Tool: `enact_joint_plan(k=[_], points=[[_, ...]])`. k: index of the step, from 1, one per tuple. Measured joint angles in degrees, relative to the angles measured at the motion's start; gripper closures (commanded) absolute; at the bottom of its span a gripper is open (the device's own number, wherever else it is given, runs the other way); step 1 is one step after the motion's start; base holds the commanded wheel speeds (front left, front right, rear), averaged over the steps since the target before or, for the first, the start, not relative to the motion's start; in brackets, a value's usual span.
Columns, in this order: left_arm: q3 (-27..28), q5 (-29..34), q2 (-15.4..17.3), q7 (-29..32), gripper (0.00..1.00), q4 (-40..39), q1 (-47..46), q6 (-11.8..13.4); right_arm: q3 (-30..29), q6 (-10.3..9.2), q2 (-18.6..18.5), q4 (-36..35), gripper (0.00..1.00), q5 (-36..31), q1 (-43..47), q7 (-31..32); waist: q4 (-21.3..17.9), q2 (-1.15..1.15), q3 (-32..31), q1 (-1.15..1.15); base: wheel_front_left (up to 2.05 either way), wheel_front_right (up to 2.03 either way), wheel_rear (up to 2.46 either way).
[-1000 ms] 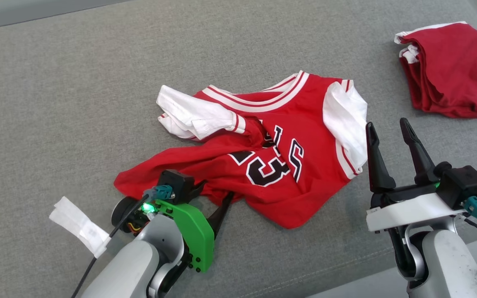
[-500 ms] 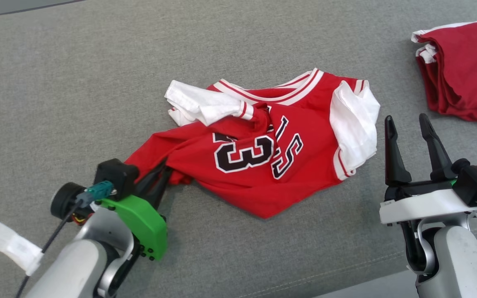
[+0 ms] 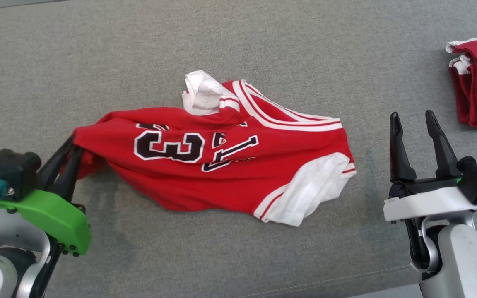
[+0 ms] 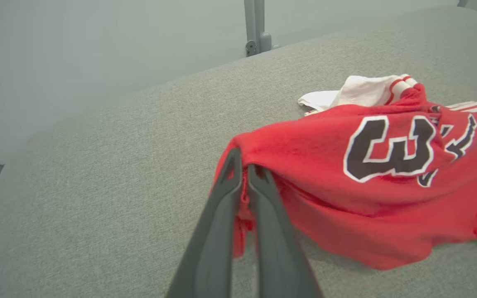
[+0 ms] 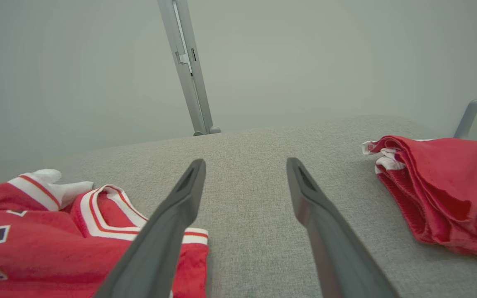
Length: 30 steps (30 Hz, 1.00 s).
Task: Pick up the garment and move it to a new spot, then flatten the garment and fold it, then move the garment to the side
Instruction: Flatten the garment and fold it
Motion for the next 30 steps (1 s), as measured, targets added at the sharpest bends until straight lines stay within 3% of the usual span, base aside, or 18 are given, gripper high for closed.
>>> enact_joint_plan(k=[4, 9, 17, 18, 20, 30], points=[[1.87, -0.9, -0.02, -0.21, 1.0, -0.11, 0.28, 1.51, 0.29, 0.0, -0.01, -0.02, 0.0, 0.01, -0.41, 0.09, -0.05, 0.0, 0.56, 0.0, 0.0, 0.0, 0.0], [1.97, -3.41, -5.36, -4.47, 1.0, 7.37, -2.66, 1.33, 0.75, 0.0, 0.0, 0.26, 0.0, 0.3, -1.35, 0.24, -1.19, 0.0, 1.08, 0.0, 0.0, 0.0, 0.0], [-0.3, -5.22, -12.89, -12.5, 1.0, 28.19, -10.81, -4.68, 2.02, 0.01, 0.05, 1.57, 0.0, 1.07, -2.38, -0.22, -4.26, 0.0, 1.99, 0.0, 0.0, 0.0, 0.0], [-0.53, -5.28, -13.54, -13.06, 0.73, 29.97, -11.52, -5.22, 2.05, 0.01, 0.04, 1.74, 0.0, 1.13, -2.38, -0.26, -4.54, 0.0, 2.11, 0.0, 0.0, 0.0, 0.0], [-1.0, -5.13, -14.24, -14.34, 0.0, 32.99, -12.7, -5.89, 2.21, 0.0, 0.03, 2.01, 0.0, 1.34, -2.38, -0.35, -5.01, 0.0, 2.33, 0.0, 0.0, 0.0, 0.0], [1.63, -4.74, -16.02, -26.19, 0.0, 35.99, -12.23, -6.06, 1.64, 0.0, 0.08, 2.94, 0.0, 1.38, -2.28, -0.85, -3.82, 0.0, 1.62, 0.0, 0.0, 0.0, 0.0]])
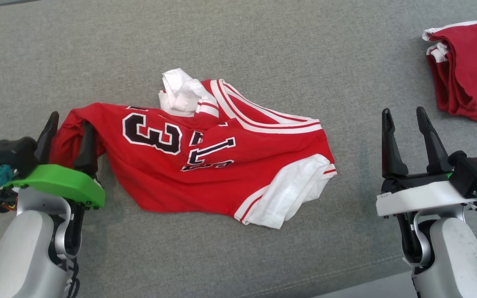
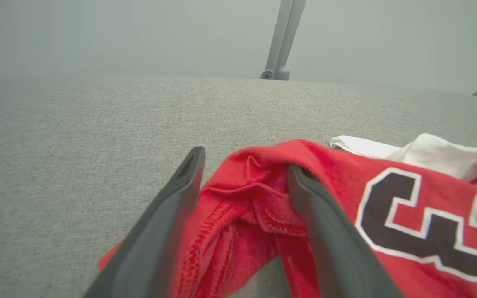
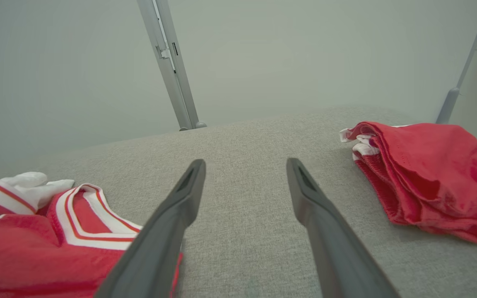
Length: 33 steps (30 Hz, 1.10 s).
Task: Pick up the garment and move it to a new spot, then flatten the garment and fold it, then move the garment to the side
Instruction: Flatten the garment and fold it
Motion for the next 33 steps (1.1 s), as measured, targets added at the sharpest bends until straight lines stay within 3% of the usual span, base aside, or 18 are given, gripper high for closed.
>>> enact_joint_plan(k=[9, 15, 24, 33], points=[[4.1, 0.49, 0.25, -7.22, 0.0, -6.76, 5.83, 2.56, -0.46, 0.0, -0.03, -0.24, 0.0, -0.81, 0.32, 0.34, 3.29, 0.0, -2.14, 0.0, 0.0, 0.0, 0.0], [7.44, 3.94, -0.36, -8.62, 0.0, -12.88, 9.43, 3.58, -0.16, 0.0, -0.51, -0.94, 0.0, -1.36, 1.09, 1.16, 5.05, 0.0, -4.07, 0.0, 0.0, 0.0, 0.0], [10.2, 10.45, -2.32, -8.82, 0.0, -20.07, 17.47, 3.28, 0.36, 0.0, -1.49, -2.24, 0.0, -1.45, 2.93, 2.67, 6.1, 0.0, -7.06, 0.0, 0.0, 0.0, 0.0], [9.42, 10.87, -3.33, -8.84, 0.0, -20.23, 19.06, 2.94, 0.45, 0.0, -1.78, -3.36, 0.0, -1.4, 3.52, 3.71, 6.57, 0.0, -7.54, 0.0, 0.0, 0.0, 0.0]])
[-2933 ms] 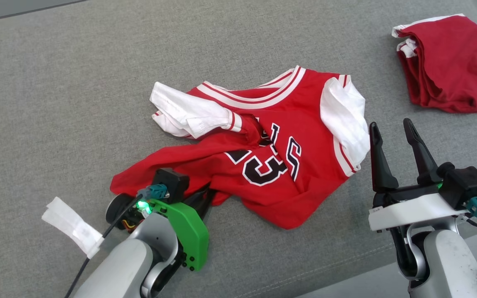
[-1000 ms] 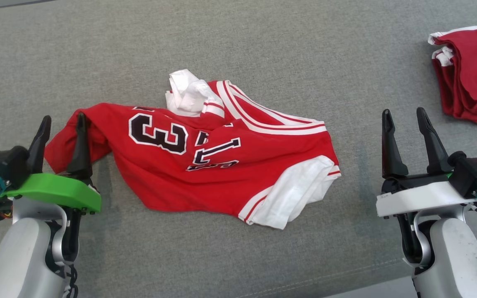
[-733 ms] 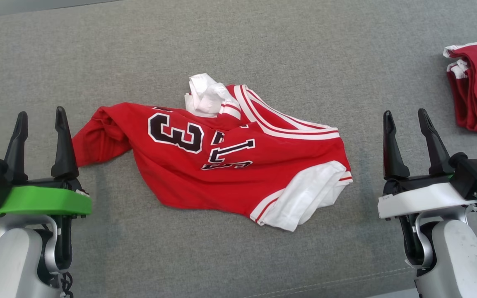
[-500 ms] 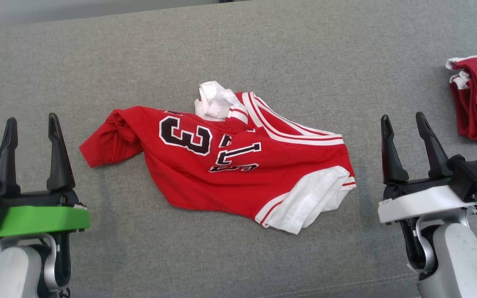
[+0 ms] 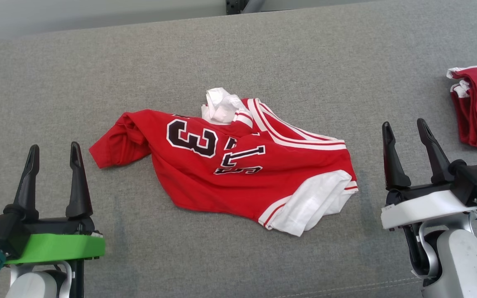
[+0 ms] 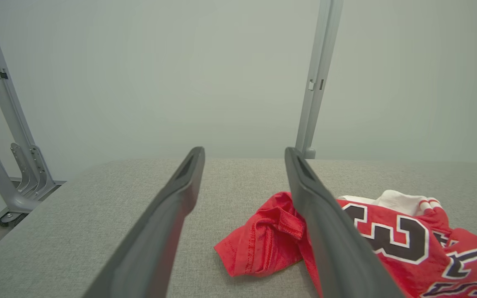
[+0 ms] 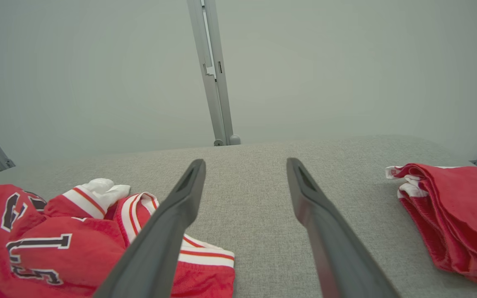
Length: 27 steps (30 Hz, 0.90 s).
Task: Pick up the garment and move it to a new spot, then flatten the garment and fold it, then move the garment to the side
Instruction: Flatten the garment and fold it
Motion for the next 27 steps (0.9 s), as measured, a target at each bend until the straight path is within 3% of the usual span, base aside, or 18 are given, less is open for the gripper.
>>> enact_joint_plan(k=[6, 15, 26, 27], points=[[-0.66, -0.18, 0.0, 0.7, 0.0, 0.9, -0.55, -0.92, -0.2, 0.0, -0.03, -0.52, 0.0, 0.0, 0.0, 0.4, 0.0, 0.0, 0.43, 0.0, 0.0, 0.0, 0.0], [-7.34, -7.27, -0.26, 16.7, 0.0, 10.2, -4.89, -7.49, 1.0, 0.0, 0.05, -0.76, 0.0, 0.08, -0.58, 0.38, -1.36, 0.0, 2.1, 0.0, 0.0, 0.0, 0.0], [-9.89, -10.04, -1.41, 19.87, 0.0, 22.12, -10.81, -11.58, 1.14, 0.0, 0.53, -0.05, 0.0, 0.48, -1.36, -0.67, -4.55, 0.0, 4.88, 0.0, 0.0, 0.0, 0.0], [-9.95, -10.32, -1.51, 19.65, 0.18, 22.68, -11.26, -11.83, 1.01, 0.0, 0.56, 0.01, 0.0, 0.48, -1.36, -0.86, -4.88, 0.0, 5.08, 0.0, 0.0, 0.0, 0.0]])
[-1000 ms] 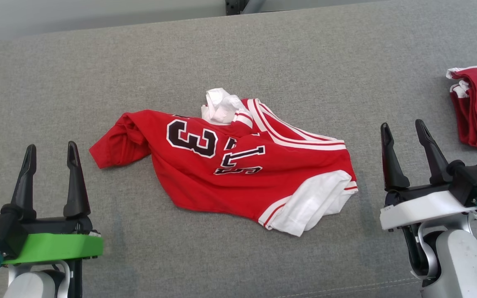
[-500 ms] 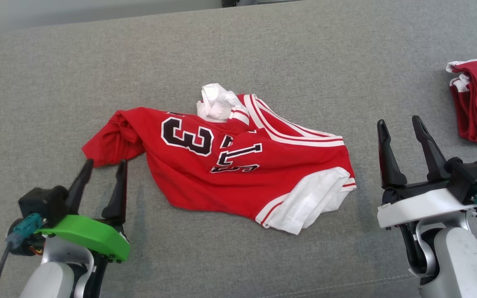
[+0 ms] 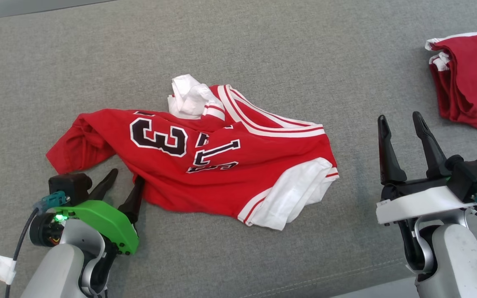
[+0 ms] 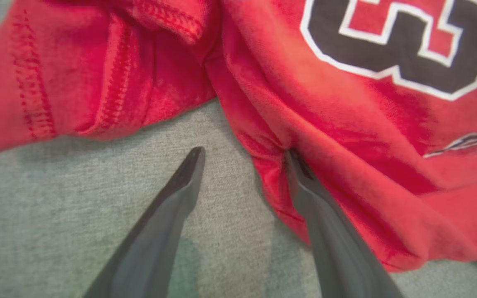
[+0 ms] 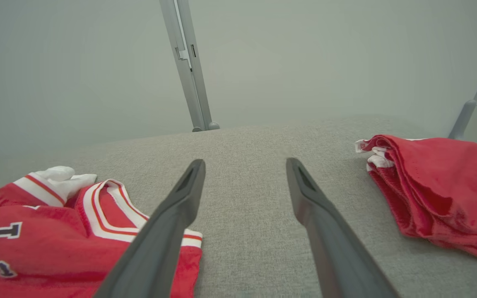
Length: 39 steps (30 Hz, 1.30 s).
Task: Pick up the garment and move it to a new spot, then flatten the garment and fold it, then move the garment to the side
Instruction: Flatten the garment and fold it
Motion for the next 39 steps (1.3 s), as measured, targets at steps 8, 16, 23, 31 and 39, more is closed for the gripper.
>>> enact_joint_plan(k=[8, 16, 23, 31, 39], points=[[0.66, -0.62, -0.03, -4.31, 1.0, -0.67, -0.5, -0.56, -1.57, 0.0, 0.25, 0.37, 0.0, -0.03, 0.04, -0.62, -0.49, 0.0, 0.71, 0.0, 0.0, 0.0, 0.0], [3.3, 0.91, 0.94, -7.78, 1.0, -8.38, 3.54, 5.16, -2.38, 0.0, 0.34, 0.42, 0.0, -0.54, 0.09, -0.66, 1.85, 0.0, -0.25, 0.0, 0.0, 0.0, 0.0], [6.71, 4.49, 2.13, -7.03, 1.0, -23.87, 12.67, 16.45, -3.09, 0.0, 0.3, 0.24, 0.0, -0.55, 0.48, -0.24, 5.05, 0.0, -1.32, 0.0, 0.0, 0.0, 0.0], [5.63, 9.14, 3.71, -3.96, 0.57, -32.38, 16.13, 21.84, -2.34, 0.0, 0.4, 0.12, 0.0, -0.55, 0.29, -0.18, 7.02, 0.0, -1.0, 0.0, 0.0, 0.0, 0.0], [-2.08, 10.2, 2.37, -0.8, 0.36, -25.07, 6.97, 15.77, -1.27, 0.01, 0.66, 0.99, 0.0, -0.33, -0.85, -0.6, 3.7, 0.0, -0.13, 0.0, 0.0, 0.0, 0.0]])
